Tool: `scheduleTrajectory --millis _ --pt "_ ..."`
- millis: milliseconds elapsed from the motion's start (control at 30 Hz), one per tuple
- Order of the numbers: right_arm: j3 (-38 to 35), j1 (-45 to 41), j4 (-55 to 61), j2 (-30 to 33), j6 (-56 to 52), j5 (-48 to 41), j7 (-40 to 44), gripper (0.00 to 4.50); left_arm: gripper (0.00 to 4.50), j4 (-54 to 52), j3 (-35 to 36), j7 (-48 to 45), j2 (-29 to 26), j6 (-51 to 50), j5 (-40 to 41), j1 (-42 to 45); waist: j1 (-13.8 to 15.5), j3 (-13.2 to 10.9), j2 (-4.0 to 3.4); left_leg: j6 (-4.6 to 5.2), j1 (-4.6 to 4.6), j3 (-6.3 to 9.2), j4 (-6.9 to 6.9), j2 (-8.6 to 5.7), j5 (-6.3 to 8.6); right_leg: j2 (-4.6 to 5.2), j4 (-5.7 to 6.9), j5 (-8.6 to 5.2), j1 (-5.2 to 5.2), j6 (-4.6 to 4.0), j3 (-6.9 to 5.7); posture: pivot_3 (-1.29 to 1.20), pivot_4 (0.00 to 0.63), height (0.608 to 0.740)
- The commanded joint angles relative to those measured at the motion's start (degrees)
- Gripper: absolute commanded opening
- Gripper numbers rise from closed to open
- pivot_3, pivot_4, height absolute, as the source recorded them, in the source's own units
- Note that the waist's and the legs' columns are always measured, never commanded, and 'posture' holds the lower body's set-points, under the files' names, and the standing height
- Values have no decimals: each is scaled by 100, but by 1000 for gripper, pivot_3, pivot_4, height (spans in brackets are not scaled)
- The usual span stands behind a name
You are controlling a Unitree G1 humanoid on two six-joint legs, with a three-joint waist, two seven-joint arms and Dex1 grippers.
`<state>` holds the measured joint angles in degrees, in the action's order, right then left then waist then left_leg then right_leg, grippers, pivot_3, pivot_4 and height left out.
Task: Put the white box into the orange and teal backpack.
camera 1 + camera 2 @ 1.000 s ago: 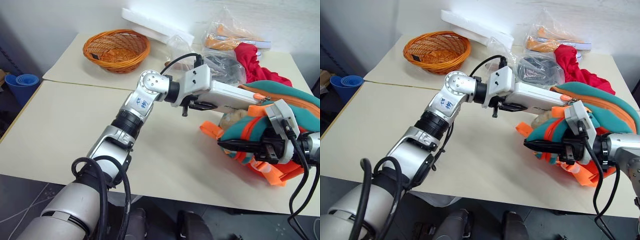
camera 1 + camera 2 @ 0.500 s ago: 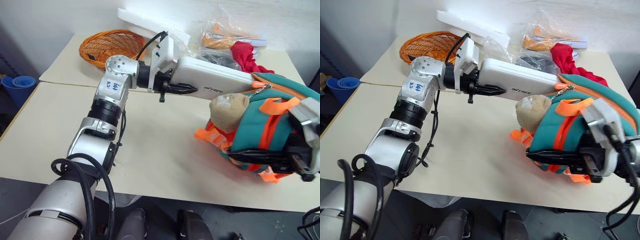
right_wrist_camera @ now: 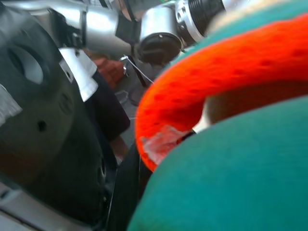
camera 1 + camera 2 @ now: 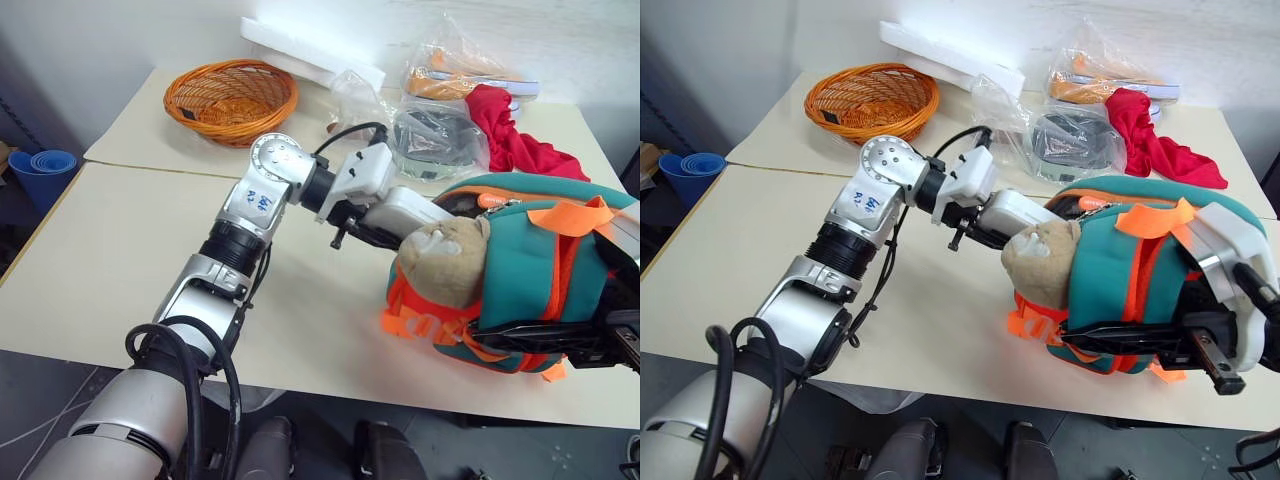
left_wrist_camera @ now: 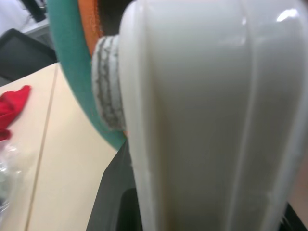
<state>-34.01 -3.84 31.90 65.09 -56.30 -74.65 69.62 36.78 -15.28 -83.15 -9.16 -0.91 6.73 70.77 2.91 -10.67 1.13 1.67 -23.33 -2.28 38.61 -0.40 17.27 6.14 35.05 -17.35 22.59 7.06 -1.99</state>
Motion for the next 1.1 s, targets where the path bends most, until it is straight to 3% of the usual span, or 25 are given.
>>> scheduleTrajectory --millis 33,133,233,367,500,700,867,1100 --pt "39 70 163 -33 301 323 129 28 1301 -96 -259 214 518 82 -100 207 9 0 0 6 -1 0 5 0 4 0 0 0 0 0 0 0 150 740" --pt "147 108 174 -123 433 491 67 28 1301 85 -348 705 845 115 -356 259 4 0 0 26 -8 3 32 0 17 19 0 0 -1 0 1 0 150 740" --pt "257 206 193 -253 583 728 -54 0 2272 66 -280 1204 1048 -135 -437 264 -11 0 0 36 -8 3 40 0 22 25 1 2 -1 3 2 0 150 740" --pt "289 388 238 -404 697 892 -178 0 3464 -476 -287 1214 789 -376 -418 -31 -82 0 -10 32 -2 3 36 3 21 24 9 2 -1 3 4 0 150 740" --pt "264 623 284 -580 785 1011 -395 0 4477 -1630 76 842 -186 -1003 27 -693 -193 1 -14 3 5 4 32 6 5 23 16 2 -2 3 7 0 150 740" --pt "239 917 414 -719 853 1016 -540 0 4477 -3070 976 68 -1707 -3000 1573 -1211 -278 0 -19 -24 12 17 28 12 -7 24 37 -6 -1 -11 33 0 150 740" --pt "288 908 419 -711 895 992 -625 0 4477 -3631 1241 701 -1573 -3932 2233 -979 -120 0 -19 -10 10 26 40 4 2 35 25 -5 -17 -10 48 0 150 740" --pt "330 883 453 -723 927 938 -740 0 4477 -4054 534 1362 -1102 -3835 1972 -1126 -150 0 -19 -4 10 18 38 -3 13 30 7 1 -20 0 58 0 150 740"
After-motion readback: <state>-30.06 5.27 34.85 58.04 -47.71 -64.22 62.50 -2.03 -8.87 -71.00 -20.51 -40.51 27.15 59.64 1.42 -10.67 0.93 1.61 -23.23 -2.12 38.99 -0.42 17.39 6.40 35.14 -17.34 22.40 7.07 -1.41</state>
